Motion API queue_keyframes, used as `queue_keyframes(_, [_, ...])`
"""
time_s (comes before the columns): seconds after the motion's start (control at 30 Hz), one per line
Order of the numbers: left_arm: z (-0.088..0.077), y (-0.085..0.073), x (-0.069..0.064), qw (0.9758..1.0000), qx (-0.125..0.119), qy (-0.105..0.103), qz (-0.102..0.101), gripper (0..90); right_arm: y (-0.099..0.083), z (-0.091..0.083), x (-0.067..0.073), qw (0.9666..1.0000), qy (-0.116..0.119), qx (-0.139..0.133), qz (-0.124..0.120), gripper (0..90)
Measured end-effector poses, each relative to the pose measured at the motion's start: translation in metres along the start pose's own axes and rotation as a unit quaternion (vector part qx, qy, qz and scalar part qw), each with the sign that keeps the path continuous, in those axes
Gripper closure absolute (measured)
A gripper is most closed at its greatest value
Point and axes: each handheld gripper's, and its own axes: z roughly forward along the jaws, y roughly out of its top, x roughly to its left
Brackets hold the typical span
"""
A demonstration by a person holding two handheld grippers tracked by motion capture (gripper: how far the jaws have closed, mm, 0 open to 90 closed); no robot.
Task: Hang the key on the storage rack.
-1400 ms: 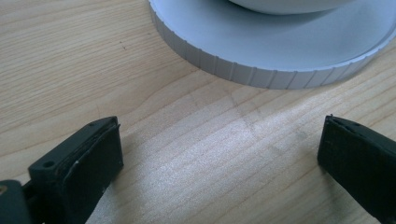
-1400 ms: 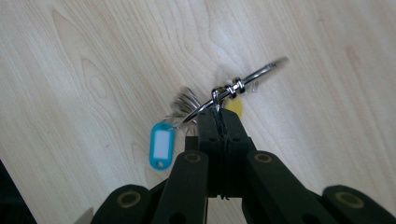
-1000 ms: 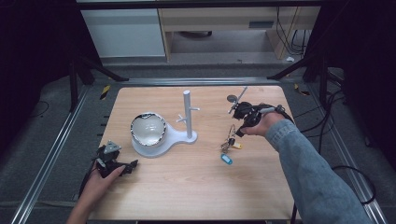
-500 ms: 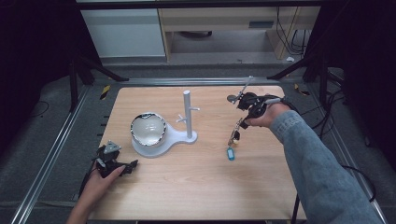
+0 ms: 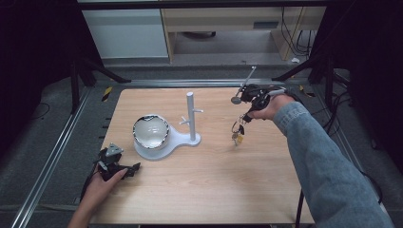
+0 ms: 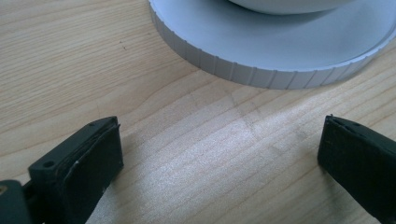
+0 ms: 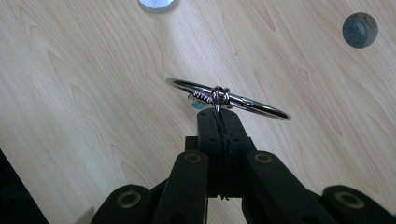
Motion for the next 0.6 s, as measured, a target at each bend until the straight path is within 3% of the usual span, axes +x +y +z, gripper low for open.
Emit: queue_keyframes(0.6, [0.000, 0.000, 0.000, 1.0000, 0.001, 0.000, 0.001, 0.0, 0.015, -0.022, 0.002, 0.9999, -0.013, 0.003, -0.011, 89.4])
